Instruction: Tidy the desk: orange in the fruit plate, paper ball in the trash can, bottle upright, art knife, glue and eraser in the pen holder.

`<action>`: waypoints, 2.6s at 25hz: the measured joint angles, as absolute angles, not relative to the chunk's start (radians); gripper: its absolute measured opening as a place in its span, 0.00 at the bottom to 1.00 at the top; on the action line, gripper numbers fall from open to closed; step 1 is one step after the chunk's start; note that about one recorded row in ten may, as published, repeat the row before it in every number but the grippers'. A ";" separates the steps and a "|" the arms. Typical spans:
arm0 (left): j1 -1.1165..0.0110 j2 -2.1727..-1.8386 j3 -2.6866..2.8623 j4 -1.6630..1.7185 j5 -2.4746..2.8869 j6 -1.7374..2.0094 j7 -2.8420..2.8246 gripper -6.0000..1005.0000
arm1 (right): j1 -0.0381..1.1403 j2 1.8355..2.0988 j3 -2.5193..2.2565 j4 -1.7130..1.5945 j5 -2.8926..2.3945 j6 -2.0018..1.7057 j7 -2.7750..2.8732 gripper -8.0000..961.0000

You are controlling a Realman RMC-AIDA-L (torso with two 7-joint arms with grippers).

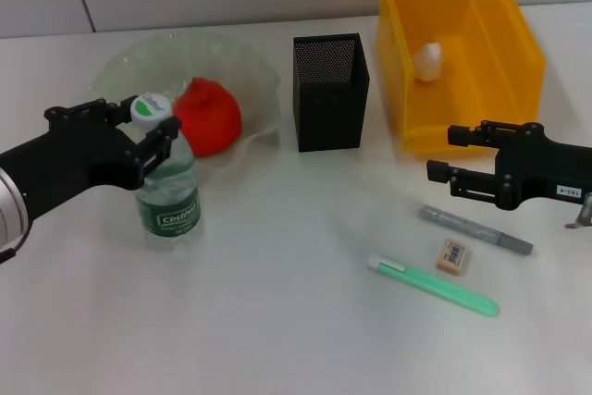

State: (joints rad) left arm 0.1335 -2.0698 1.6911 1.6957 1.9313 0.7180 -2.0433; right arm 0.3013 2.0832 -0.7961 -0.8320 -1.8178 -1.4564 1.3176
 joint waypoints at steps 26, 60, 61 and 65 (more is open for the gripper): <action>0.107 -2.066 1.596 1.650 1.719 0.837 -1.932 0.79 | 0.302 2.082 -0.796 -0.830 -1.818 -1.456 1.317 0.57; -0.060 -2.067 1.542 1.621 1.720 0.960 -1.883 0.80 | 0.296 2.080 -0.796 -0.802 -1.821 -1.456 1.309 0.56; -0.065 -2.068 1.548 1.620 1.719 0.967 -1.871 0.80 | 0.294 2.080 -0.796 -0.803 -1.821 -1.456 1.309 0.56; -0.076 -2.070 1.571 1.608 1.719 0.971 -1.857 0.80 | 0.292 2.080 -0.796 -0.802 -1.820 -1.456 1.308 0.56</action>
State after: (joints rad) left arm -0.0758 -2.0695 1.5714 1.6078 1.7189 0.9711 -1.8574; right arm 0.2918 2.0800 -0.7962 -0.8024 -1.8203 -1.4557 1.3085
